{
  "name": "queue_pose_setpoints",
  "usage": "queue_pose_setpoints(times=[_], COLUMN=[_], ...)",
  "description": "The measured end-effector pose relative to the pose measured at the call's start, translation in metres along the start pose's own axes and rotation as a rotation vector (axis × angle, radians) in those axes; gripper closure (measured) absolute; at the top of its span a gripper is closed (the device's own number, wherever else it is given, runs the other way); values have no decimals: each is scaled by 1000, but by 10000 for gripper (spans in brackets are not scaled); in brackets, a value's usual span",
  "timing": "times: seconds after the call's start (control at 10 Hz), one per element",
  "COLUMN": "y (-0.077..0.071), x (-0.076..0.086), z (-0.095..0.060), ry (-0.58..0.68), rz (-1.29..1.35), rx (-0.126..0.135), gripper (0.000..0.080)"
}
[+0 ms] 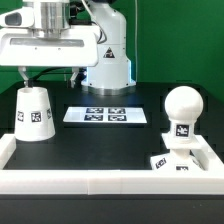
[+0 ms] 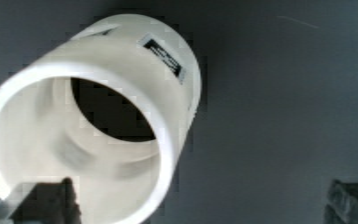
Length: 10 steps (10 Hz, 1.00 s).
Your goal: Assemble lamp
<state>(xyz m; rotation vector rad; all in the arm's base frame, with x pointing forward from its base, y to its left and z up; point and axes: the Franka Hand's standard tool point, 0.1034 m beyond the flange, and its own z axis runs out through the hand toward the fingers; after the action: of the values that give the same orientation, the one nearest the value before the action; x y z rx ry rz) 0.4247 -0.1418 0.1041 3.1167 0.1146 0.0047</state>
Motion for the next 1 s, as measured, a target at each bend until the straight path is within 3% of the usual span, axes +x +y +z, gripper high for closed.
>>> queue_pose_setpoints(times=[0.5, 0.6, 0.7, 1.0], y=[0, -1, -3, -2], x=[-1, -9, -11, -7], z=[3, 19, 23, 19], ry=[4, 4, -20, -9], rz=[2, -1, -4, -4], rx=[-5, -18, -11, -13], gripper=[100, 100, 100, 101])
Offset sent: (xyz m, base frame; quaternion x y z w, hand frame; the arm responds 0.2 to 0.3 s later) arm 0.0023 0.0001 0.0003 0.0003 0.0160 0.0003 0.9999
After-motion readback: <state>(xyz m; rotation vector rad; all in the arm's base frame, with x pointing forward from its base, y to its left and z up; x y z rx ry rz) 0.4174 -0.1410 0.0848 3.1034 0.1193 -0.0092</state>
